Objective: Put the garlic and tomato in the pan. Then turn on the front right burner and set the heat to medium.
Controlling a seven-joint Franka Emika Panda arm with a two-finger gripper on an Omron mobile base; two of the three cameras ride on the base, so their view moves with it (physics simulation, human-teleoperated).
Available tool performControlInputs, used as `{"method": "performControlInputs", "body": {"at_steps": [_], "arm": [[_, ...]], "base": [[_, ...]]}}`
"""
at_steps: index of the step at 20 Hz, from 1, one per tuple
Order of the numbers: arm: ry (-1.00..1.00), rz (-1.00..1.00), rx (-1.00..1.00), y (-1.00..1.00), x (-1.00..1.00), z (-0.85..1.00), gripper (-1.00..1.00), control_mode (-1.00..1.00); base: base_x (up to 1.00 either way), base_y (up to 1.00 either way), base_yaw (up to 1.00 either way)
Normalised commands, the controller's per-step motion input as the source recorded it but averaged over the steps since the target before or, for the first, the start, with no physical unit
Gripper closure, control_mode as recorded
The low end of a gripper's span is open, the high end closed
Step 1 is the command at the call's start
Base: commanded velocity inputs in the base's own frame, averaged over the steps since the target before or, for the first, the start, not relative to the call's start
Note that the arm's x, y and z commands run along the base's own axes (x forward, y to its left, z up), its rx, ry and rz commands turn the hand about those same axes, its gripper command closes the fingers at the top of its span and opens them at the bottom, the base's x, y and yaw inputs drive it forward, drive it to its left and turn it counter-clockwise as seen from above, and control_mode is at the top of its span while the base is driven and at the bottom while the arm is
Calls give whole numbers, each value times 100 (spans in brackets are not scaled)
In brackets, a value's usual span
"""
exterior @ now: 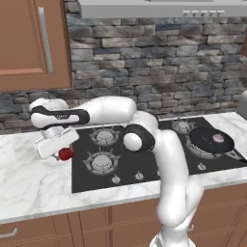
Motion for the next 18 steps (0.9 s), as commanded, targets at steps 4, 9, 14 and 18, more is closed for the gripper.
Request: {"method": "performControlInputs", "body": {"at_steps": [4,9,14,18], "arm": [[0,-1,14,-100,-56,35,100,-100],[-4,0,17,-100,-61,44,100,-100],[-17,0,16,-100,-23,43,100,-100],[-14,0,17,-100,-7,37,100,-100]], "base": [[0,0,0],[0,0,0],[0,0,0],[0,0,0]]}}
